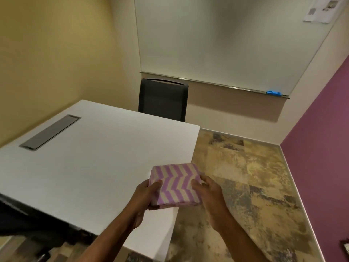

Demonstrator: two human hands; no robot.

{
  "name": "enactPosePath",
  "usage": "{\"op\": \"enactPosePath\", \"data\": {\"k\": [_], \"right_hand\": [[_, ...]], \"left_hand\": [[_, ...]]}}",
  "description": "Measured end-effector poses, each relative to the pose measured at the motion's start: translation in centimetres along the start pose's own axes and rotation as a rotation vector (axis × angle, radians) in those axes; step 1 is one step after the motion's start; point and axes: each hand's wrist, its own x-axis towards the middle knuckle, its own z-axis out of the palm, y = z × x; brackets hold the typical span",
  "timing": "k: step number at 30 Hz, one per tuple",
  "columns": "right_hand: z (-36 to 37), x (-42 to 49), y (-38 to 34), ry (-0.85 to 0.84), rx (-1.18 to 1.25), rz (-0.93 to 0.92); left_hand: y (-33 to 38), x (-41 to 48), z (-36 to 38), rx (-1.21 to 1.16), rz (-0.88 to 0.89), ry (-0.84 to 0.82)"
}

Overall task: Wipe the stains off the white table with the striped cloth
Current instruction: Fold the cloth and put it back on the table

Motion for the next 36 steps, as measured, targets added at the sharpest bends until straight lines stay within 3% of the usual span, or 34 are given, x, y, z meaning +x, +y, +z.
{"op": "enactPosePath", "data": {"k": [14,25,36], "right_hand": [[-1.2,10.8,-1.8,-0.184,-0.144,0.021],[4.7,23.1,-5.5,-0.407,-0.328,0.009],[10.4,31.2,-6.6,-0.639,-0.351,0.066]], "left_hand": [[0.2,6.3,2.7,-0.113,0.026,0.167],[4.1,14.2,-0.2,-0.238,0.012,0.332],[7.2,17.3,-1.4,-0.271,-0.003,0.581]]}}
